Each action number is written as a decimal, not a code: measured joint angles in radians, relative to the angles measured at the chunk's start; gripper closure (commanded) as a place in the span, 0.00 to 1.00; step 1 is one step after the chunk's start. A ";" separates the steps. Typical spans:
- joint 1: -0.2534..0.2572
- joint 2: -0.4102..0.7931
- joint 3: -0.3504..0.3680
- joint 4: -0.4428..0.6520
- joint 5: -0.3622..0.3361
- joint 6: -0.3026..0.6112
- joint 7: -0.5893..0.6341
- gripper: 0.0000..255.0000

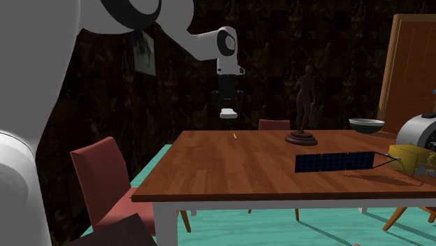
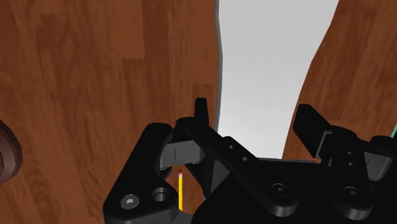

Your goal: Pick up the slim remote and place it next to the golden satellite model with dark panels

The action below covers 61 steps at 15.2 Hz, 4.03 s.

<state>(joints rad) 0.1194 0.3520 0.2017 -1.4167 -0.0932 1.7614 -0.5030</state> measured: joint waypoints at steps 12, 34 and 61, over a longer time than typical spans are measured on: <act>-0.160 0.111 -0.074 0.171 0.014 -0.052 -0.242 1.00; -0.265 0.293 -0.111 0.281 0.016 0.024 -0.385 1.00; -0.270 0.330 -0.114 0.119 0.010 0.225 -0.377 0.00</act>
<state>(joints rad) -0.1502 0.6824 0.0877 -1.2973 -0.0829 1.9869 -0.8802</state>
